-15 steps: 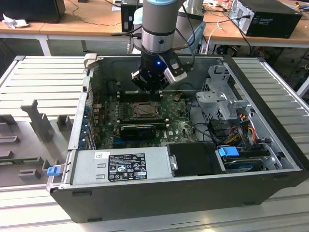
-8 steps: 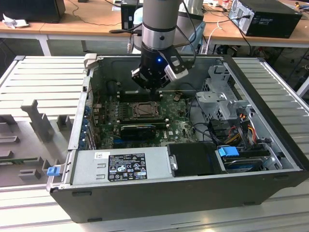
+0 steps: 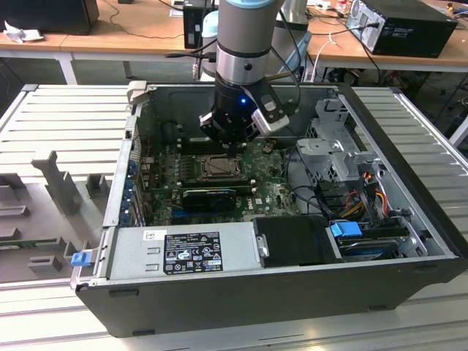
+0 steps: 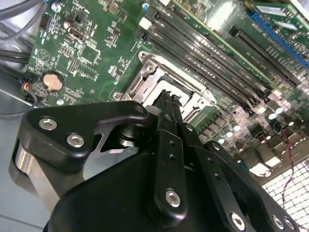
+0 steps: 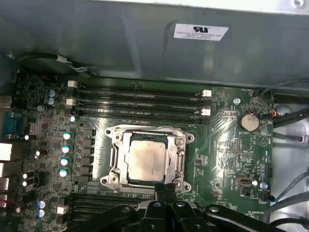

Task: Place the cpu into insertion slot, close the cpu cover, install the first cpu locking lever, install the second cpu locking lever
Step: 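Install the second cpu locking lever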

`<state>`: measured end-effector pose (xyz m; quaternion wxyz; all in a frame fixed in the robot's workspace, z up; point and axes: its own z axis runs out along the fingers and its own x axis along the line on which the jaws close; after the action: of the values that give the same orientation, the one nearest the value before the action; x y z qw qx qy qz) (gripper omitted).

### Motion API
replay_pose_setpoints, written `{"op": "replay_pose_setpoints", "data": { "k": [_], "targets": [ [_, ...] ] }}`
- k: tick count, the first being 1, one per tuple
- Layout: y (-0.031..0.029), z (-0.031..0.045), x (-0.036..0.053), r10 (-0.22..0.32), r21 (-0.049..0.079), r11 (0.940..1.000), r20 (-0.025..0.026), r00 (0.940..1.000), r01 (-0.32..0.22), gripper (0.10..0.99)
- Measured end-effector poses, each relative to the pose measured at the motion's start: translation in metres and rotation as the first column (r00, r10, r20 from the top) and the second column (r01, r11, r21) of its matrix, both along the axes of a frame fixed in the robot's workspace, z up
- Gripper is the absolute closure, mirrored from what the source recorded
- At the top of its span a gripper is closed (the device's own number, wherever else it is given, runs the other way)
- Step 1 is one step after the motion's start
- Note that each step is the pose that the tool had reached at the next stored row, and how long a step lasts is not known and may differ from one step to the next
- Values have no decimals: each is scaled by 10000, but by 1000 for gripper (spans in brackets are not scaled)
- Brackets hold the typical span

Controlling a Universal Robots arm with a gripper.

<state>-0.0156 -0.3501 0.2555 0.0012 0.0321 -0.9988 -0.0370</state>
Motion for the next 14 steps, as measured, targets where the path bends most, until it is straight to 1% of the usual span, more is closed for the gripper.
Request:
{"op": "replay_pose_setpoints", "data": {
  "k": [2,6,11,13,14],
  "targets": [
    [-25,0,0,0,-1,10000,0,10000,0,980],
    [-40,0,0,0,-1,10000,0,10000,0,980],
    [-91,0,0,0,0,10000,0,10000,0,980],
    [-116,0,0,0,13,10000,0,10000,0,980],
    [-136,0,0,0,54,10000,0,10000,0,980]
  ]
}}
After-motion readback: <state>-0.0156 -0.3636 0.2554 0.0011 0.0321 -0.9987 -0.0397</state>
